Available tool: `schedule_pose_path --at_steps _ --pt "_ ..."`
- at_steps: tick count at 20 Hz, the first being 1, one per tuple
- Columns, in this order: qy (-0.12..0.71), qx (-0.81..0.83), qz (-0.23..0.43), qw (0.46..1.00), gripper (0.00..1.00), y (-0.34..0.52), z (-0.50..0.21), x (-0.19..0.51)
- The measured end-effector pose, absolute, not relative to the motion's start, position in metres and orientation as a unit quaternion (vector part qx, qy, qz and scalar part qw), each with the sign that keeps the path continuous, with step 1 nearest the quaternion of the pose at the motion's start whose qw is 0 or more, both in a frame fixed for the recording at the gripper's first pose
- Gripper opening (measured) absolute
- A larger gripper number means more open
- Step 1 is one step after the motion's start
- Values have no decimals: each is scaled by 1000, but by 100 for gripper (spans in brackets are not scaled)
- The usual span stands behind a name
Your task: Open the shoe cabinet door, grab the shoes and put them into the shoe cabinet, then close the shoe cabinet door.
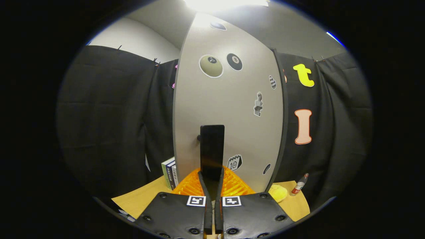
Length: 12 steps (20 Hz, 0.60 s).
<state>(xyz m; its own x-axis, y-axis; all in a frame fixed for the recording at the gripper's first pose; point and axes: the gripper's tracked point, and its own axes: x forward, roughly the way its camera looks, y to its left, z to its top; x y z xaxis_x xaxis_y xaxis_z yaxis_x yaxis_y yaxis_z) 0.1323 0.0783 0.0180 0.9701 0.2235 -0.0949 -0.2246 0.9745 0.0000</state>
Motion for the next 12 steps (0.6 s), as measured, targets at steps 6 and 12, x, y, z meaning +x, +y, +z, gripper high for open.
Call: schedule_pose_path --at_steps 6,12 --pt "51 -5 104 993 4 67 17 124" --pt "55 -4 81 995 4 48 16 119"
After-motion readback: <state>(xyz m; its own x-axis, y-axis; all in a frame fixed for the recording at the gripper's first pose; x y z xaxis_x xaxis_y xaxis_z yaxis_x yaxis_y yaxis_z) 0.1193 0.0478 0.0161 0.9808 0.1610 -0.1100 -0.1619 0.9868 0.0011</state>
